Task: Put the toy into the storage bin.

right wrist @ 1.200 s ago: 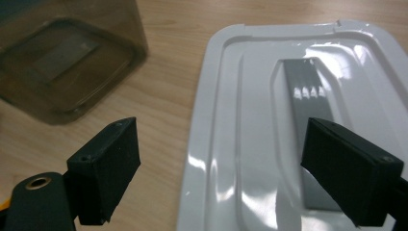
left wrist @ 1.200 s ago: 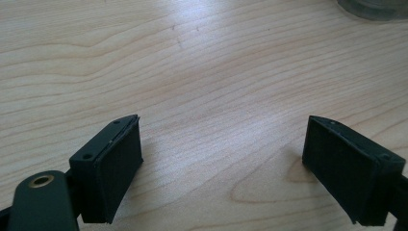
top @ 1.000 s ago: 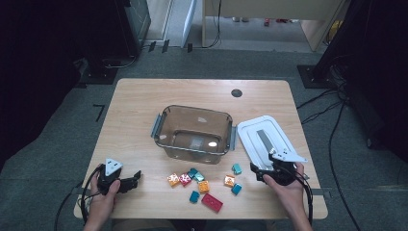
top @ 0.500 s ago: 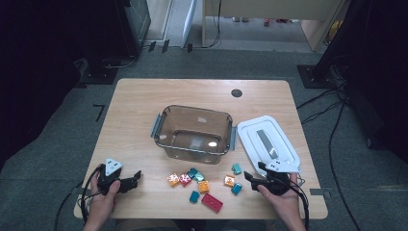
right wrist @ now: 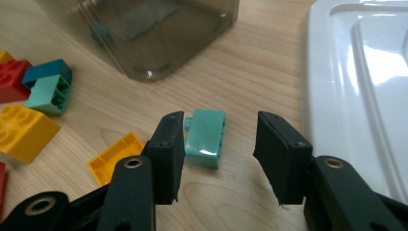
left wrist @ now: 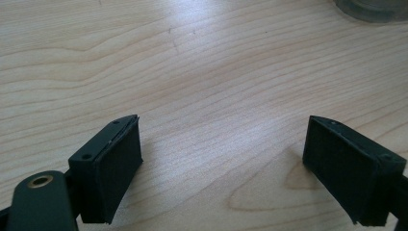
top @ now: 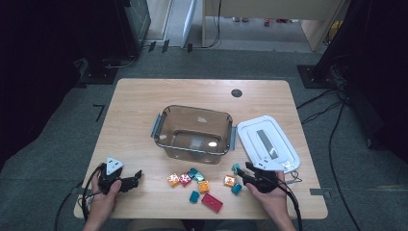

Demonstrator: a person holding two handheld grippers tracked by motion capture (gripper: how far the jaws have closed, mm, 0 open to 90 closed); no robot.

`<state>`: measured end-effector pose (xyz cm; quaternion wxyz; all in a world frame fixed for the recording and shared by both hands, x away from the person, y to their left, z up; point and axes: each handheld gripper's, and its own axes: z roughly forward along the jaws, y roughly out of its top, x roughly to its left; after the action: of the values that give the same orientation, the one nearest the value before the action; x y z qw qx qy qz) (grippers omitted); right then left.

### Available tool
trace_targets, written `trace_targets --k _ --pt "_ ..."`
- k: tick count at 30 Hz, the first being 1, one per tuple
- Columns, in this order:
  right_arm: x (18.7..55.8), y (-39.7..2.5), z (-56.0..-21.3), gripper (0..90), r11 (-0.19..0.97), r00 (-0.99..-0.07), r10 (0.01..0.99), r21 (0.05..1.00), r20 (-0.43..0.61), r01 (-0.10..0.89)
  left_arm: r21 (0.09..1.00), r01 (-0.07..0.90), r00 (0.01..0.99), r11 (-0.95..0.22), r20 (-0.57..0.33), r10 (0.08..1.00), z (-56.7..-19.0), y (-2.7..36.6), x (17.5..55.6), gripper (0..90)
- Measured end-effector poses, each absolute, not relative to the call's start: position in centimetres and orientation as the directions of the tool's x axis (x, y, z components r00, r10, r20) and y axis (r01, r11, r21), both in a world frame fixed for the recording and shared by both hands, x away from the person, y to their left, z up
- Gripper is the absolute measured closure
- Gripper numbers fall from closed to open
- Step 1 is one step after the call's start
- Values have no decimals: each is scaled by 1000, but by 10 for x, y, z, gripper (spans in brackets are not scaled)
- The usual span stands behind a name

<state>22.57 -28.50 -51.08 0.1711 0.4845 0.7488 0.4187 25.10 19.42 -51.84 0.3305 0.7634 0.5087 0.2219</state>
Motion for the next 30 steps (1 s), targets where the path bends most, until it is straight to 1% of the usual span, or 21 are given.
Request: trace_targets --k 3,7,10,12,14,15,16,23,30 --pt "228 -278 -515 554 213 -483 866 777 130 592 730 630 384 -265 3 923 -518 194 251 131" --pt "234 -275 -518 576 213 -475 869 762 139 612 730 631 381 -262 3 925 -518 194 250 132" --pt "238 -274 -521 609 214 -482 863 759 148 615 730 631 381 -262 3 925 -518 194 250 132" --pt "239 -271 -521 636 227 -492 860 762 136 607 729 631 382 -264 3 924 -518 194 250 131" --pt "240 -269 -521 675 234 -496 859 760 131 607 729 631 382 -263 3 924 -518 194 250 129" --pt "240 -267 -521 715 242 -499 858 758 125 606 729 631 382 -264 3 924 -518 194 250 129" --pt "241 -267 -521 723 243 -501 856 758 125 605 729 631 382 -264 3 924 -518 194 250 129" --pt "243 -265 -519 730 241 -507 853 765 126 597 729 630 387 -268 5 922 -518 194 250 128" --pt "241 -274 -511 730 220 -495 860 785 125 580 726 628 401 -281 8 916 -518 195 251 121"
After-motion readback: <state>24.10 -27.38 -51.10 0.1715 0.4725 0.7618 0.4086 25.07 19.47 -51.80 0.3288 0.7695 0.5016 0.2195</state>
